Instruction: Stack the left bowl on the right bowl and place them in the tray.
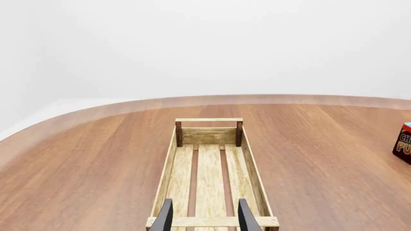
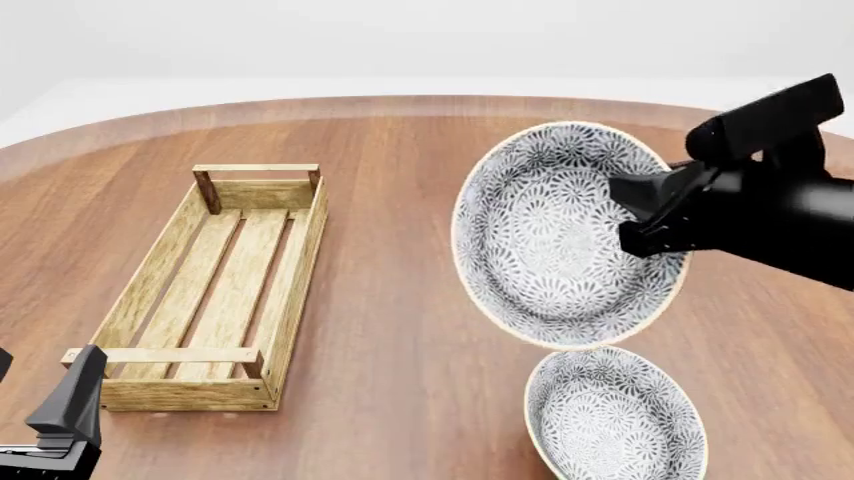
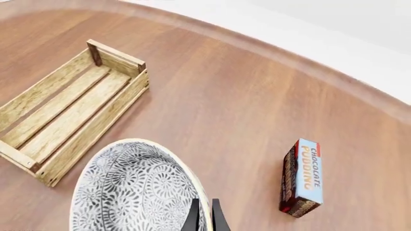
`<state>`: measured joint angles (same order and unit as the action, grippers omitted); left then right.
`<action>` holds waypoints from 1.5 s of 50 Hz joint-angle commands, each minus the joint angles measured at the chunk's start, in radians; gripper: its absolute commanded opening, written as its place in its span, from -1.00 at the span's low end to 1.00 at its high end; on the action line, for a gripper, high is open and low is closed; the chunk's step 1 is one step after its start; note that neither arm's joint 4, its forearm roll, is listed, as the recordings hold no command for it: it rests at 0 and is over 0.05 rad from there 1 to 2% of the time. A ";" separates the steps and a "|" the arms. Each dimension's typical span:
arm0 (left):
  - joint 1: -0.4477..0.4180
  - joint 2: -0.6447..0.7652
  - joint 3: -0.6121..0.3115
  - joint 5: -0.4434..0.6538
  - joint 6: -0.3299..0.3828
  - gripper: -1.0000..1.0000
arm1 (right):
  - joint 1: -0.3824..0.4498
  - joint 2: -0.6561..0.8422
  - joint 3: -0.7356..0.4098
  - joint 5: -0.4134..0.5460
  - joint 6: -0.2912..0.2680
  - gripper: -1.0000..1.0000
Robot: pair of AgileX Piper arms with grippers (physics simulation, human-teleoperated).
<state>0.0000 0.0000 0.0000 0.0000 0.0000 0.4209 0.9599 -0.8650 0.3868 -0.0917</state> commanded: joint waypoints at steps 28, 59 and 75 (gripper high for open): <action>0.000 0.000 0.000 0.000 0.000 1.00 | -0.111 -0.370 0.266 0.099 0.134 -1.00; 0.000 0.000 0.000 0.000 0.000 1.00 | -0.136 -0.426 0.472 0.023 0.220 -1.00; 0.000 0.000 0.000 0.000 0.000 1.00 | -0.155 -0.420 0.548 -0.016 0.269 -1.00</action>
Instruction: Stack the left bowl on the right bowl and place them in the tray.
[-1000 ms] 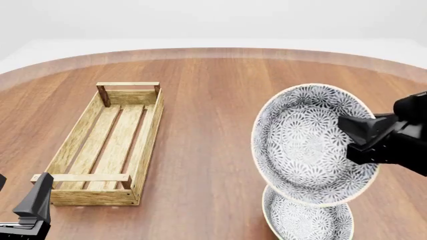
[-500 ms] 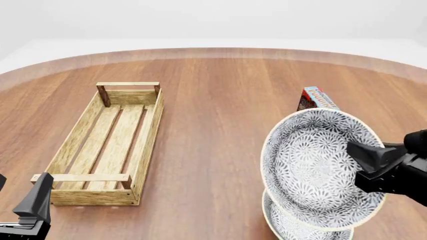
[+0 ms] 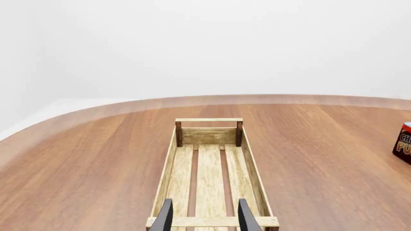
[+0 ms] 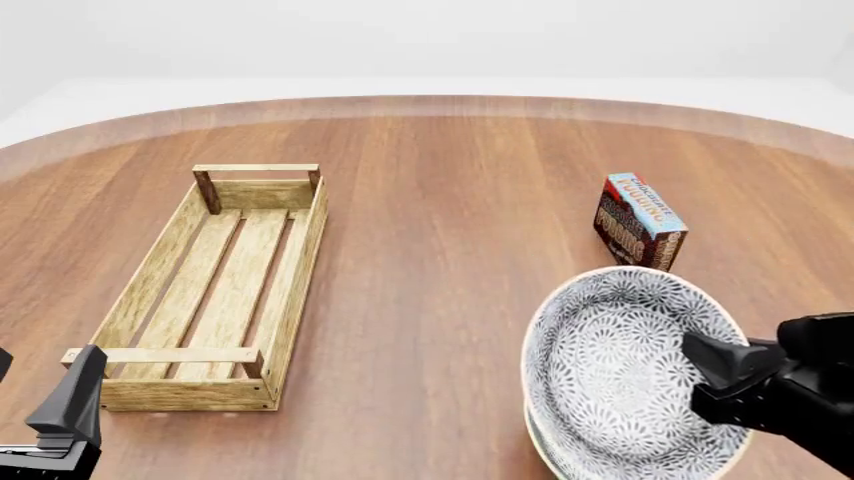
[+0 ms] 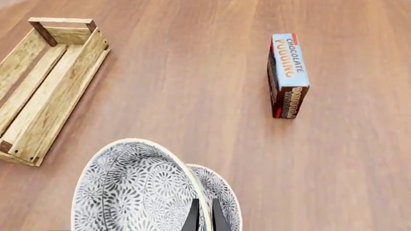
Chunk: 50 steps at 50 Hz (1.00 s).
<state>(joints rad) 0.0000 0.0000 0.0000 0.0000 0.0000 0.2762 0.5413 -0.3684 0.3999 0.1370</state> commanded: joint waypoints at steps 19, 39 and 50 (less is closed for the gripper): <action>0.000 0.000 0.000 0.000 0.000 1.00 | -0.019 0.044 0.150 -0.130 0.081 -1.00; 0.000 0.000 0.000 0.000 0.000 1.00 | -0.028 0.102 0.214 -0.231 0.100 -1.00; 0.000 0.000 0.000 0.000 0.000 1.00 | -0.050 0.139 0.238 -0.286 0.108 -1.00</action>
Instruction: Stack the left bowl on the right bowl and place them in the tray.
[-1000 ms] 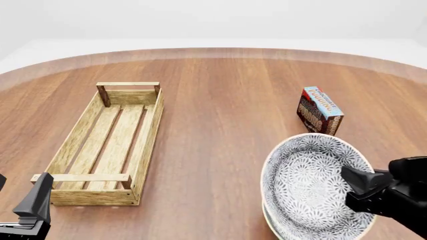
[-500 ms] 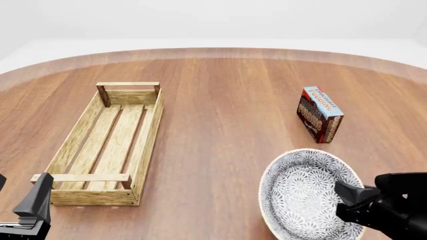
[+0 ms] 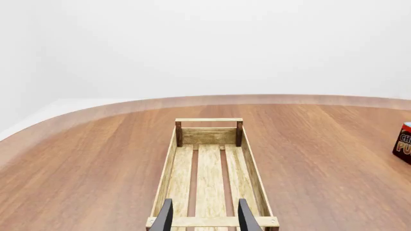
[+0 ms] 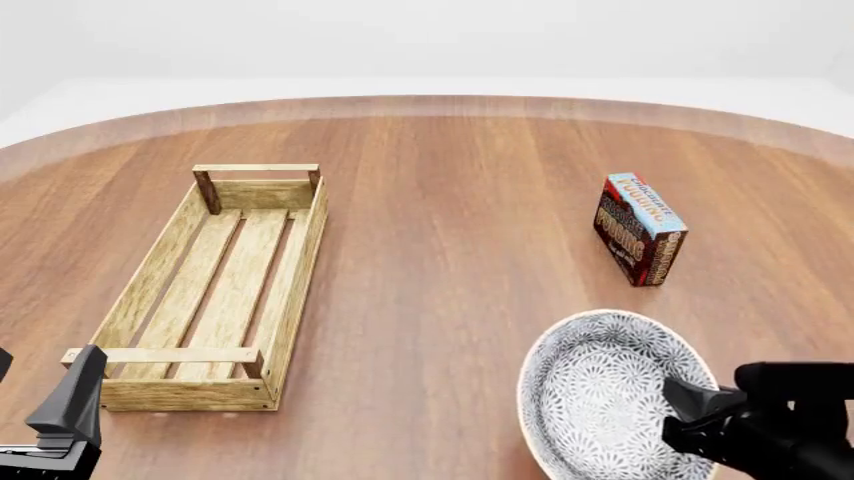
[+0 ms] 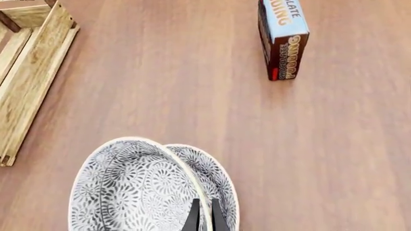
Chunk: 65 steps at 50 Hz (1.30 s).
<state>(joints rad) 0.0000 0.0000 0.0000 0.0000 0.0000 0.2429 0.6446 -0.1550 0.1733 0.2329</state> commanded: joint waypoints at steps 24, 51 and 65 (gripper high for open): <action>0.000 0.000 0.000 0.000 0.000 1.00 | -0.052 -0.015 -0.024 0.002 -0.034 1.00; 0.000 0.000 0.000 0.000 0.000 1.00 | -0.113 -0.156 -0.056 0.172 -0.055 1.00; 0.000 0.000 0.000 0.000 0.000 1.00 | -0.100 -0.104 0.045 0.045 -0.016 1.00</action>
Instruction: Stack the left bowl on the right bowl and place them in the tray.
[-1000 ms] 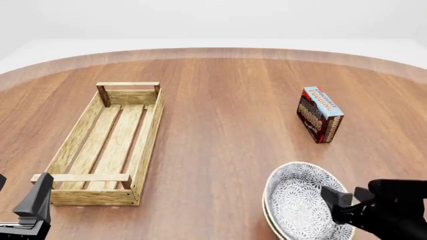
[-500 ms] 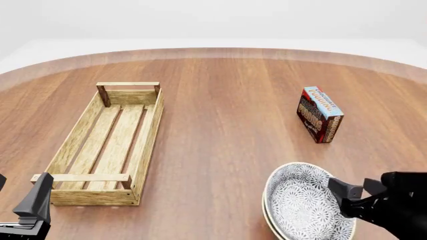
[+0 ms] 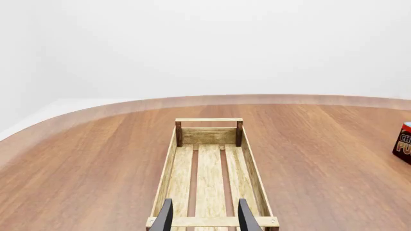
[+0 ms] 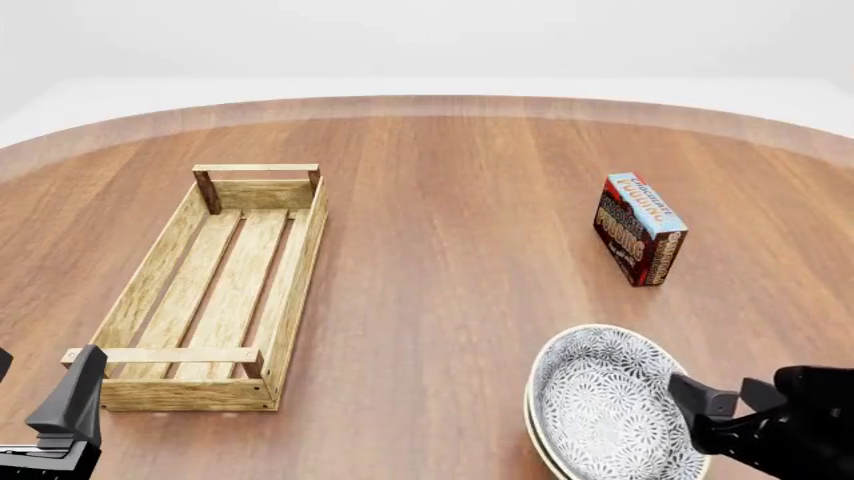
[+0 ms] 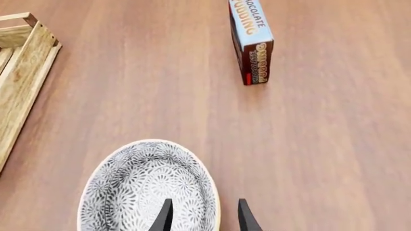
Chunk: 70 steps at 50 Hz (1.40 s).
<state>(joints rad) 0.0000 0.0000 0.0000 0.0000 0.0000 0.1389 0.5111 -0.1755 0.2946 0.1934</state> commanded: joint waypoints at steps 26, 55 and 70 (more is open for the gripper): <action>0.000 0.000 0.000 0.000 0.000 1.00 | 0.041 0.259 0.175 -0.373 0.088 1.00; 0.000 0.000 0.000 0.000 0.000 1.00 | 0.069 0.328 0.175 -0.432 0.118 -1.00; 0.000 0.000 0.000 0.000 0.000 1.00 | 0.068 0.040 0.139 -0.185 0.087 -1.00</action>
<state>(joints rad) 0.0000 0.0000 0.0000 0.0000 0.0000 0.2081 0.6628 -0.0104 0.0041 0.2911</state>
